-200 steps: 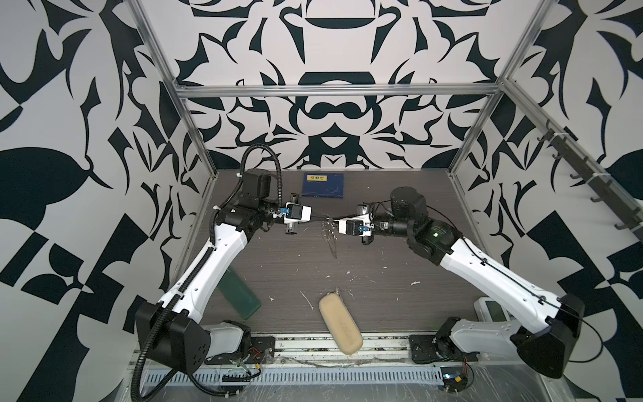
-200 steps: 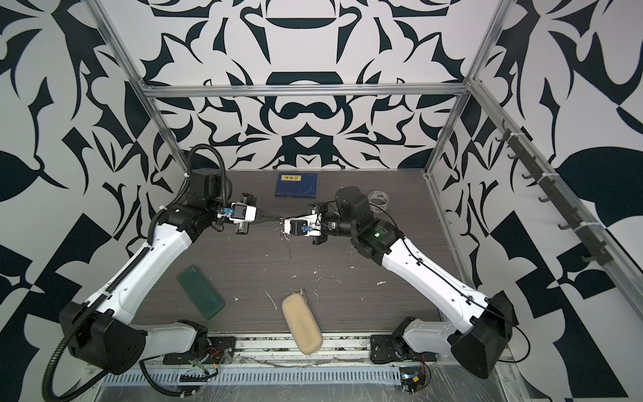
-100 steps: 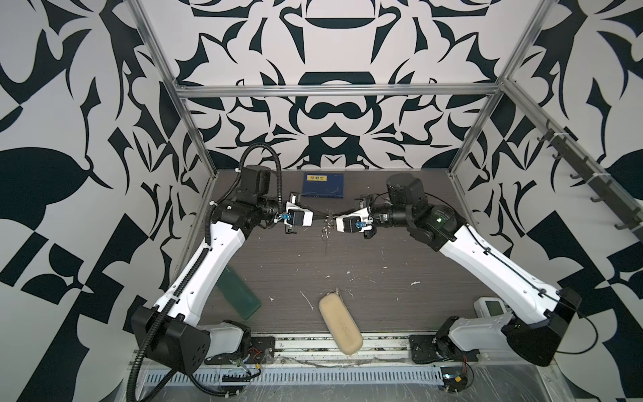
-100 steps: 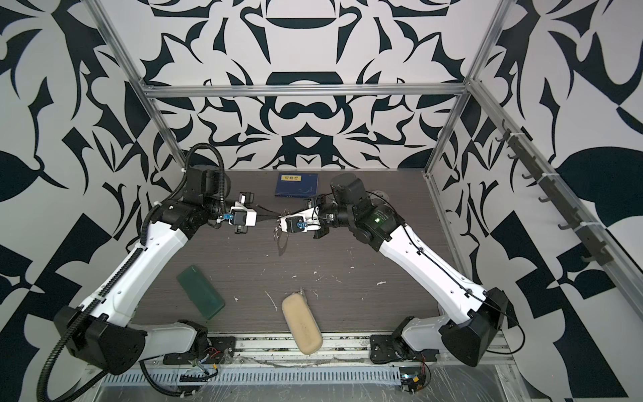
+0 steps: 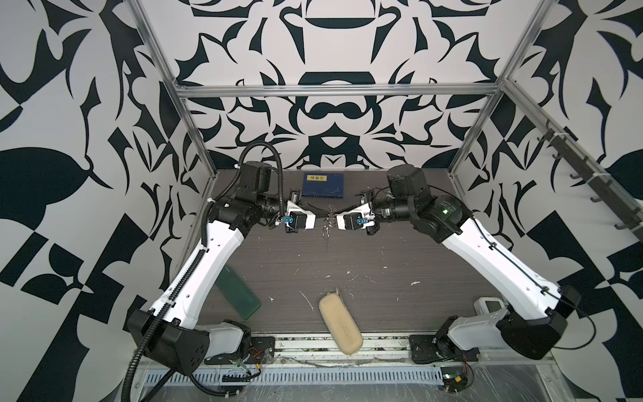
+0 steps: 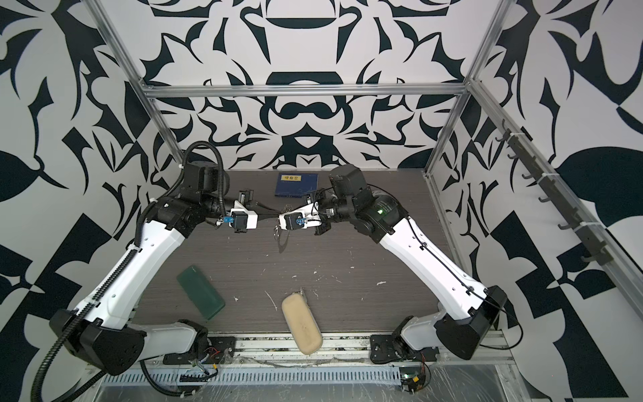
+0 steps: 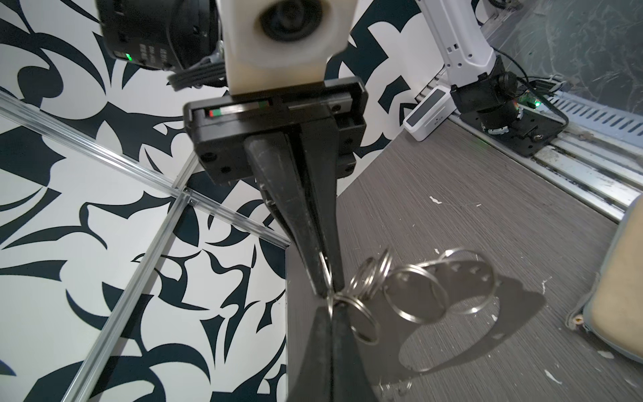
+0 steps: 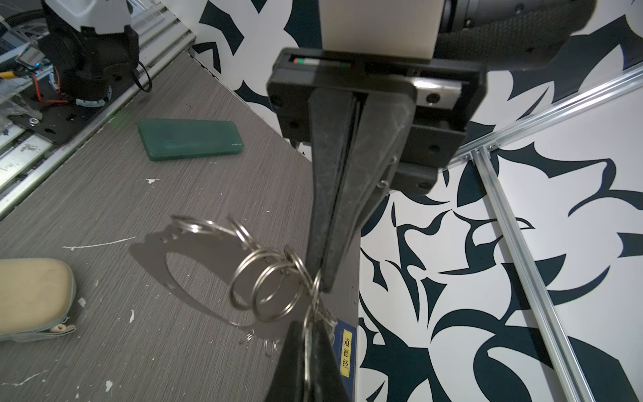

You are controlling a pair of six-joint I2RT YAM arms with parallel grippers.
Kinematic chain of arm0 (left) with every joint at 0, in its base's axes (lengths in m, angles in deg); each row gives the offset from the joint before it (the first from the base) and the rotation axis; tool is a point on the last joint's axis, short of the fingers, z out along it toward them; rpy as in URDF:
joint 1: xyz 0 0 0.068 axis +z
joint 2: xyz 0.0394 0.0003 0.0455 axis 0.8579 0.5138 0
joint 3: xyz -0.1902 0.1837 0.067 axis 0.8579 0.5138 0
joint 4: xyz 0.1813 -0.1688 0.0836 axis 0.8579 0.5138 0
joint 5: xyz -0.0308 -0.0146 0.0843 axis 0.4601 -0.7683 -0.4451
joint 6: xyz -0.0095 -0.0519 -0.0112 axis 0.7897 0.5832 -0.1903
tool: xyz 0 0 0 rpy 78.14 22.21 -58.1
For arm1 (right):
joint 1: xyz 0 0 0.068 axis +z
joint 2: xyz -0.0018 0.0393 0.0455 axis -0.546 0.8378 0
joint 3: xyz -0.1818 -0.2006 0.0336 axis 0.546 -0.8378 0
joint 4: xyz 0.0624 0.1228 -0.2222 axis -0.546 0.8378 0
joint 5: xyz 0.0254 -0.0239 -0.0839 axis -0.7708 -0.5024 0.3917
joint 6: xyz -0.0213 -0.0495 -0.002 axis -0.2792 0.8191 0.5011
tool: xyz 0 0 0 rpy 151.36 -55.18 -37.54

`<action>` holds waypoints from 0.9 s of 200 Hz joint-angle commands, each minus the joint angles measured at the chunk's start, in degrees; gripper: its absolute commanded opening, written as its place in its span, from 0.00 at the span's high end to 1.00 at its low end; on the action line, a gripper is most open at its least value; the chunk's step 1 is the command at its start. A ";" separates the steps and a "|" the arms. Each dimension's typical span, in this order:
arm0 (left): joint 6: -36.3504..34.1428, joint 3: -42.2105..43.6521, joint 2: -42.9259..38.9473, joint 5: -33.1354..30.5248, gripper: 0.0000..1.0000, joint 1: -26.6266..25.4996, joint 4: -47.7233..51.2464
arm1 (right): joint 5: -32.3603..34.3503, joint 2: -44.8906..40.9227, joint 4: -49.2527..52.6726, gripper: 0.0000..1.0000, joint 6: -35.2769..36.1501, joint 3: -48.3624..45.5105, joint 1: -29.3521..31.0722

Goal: Remove the keys from the keyring

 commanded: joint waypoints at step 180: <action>-3.44 -1.35 0.38 -4.08 1.00 -4.63 6.78 | -6.22 1.26 -7.62 1.00 -16.17 11.19 1.39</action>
